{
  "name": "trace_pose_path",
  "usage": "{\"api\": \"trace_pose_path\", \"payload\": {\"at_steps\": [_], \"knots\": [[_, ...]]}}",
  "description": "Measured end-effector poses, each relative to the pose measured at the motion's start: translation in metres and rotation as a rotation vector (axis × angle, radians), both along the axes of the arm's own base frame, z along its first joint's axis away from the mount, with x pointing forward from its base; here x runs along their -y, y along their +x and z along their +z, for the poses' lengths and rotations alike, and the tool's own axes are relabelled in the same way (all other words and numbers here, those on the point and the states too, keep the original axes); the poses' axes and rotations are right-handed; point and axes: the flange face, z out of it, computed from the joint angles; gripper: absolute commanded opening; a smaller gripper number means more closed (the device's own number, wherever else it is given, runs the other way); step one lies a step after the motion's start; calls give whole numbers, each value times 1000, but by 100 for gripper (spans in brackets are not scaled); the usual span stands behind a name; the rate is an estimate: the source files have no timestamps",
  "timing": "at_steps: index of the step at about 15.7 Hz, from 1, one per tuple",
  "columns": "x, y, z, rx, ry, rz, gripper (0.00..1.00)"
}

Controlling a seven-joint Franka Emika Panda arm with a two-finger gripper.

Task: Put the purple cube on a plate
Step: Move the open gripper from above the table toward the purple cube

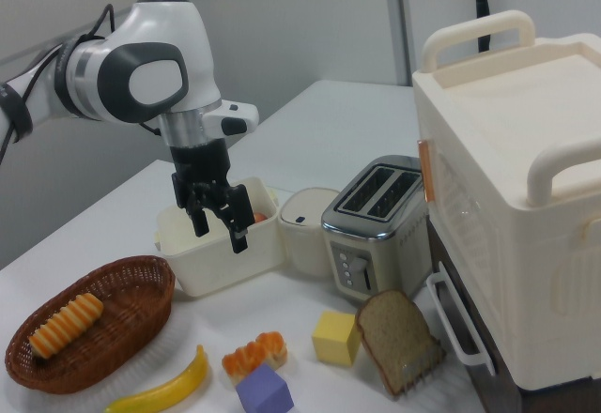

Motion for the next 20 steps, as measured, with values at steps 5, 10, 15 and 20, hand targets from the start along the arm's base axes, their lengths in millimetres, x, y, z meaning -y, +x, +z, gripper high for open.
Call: {"api": "trace_pose_path", "payload": {"at_steps": [5,10,15,20], "knots": [[9,0,0,-2,5,18,100],[14,0,1,-1,6,17,100],[19,-2,1,-15,7,10,98],[19,-2,0,-19,10,27,98]]}}
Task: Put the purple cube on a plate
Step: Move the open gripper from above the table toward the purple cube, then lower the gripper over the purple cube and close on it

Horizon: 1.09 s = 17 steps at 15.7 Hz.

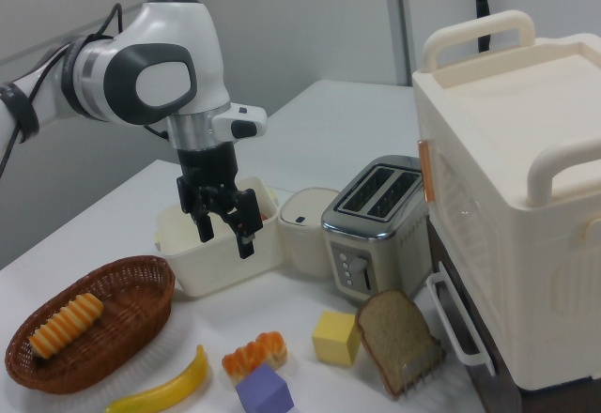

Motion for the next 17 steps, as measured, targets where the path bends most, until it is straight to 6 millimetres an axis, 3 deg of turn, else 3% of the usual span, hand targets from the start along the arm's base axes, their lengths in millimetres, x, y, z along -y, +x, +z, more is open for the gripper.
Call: {"api": "trace_pose_path", "payload": {"at_steps": [8,13,17], "knots": [[9,2,-4,-6,1,-5,100],[9,0,-21,-46,9,36,100],[33,-4,-26,-62,19,45,100]]}}
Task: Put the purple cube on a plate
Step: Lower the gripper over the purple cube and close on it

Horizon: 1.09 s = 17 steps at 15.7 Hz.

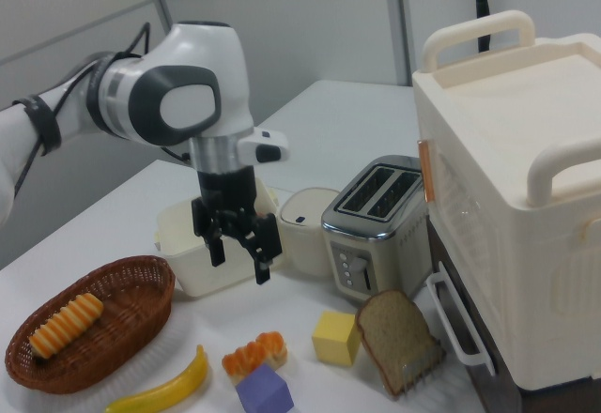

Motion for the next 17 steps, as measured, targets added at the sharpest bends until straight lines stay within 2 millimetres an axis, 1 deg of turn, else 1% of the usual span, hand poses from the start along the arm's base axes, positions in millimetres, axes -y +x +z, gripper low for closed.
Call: {"api": "trace_pose_path", "payload": {"at_steps": [2,4,5,7,10,12,14,15,17], "knots": [[15,-2,-5,-9,4,-12,100],[27,-8,-4,-13,8,-15,100],[29,-13,-3,-8,10,-13,100],[28,-23,-6,26,10,-7,100],[24,-47,-21,58,12,1,100],[24,-57,-35,64,13,3,100],[24,-62,-56,84,13,5,100],[24,-64,-77,99,13,7,100],[25,-67,-105,122,11,11,100]]}}
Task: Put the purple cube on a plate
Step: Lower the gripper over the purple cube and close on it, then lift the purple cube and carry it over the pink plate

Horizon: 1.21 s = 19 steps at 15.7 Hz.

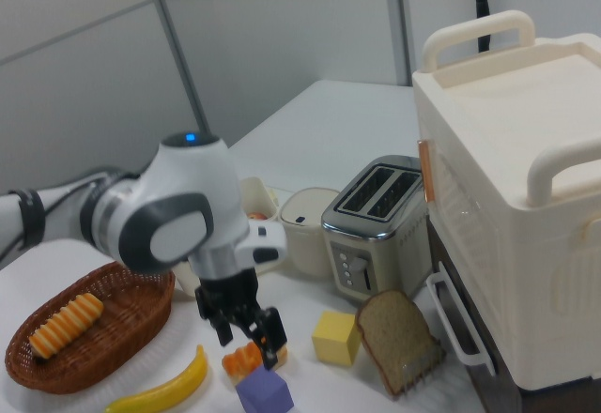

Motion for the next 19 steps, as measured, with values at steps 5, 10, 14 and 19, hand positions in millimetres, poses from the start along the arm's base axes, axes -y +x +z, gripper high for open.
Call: {"api": "trace_pose_path", "payload": {"at_steps": [5,10,14,19], "knots": [[2,-5,-58,-26,-13,11,100],[3,2,-102,-12,-18,-35,98],[-12,9,-109,26,-28,-98,95],[-20,10,-112,24,-31,-121,2]]}}
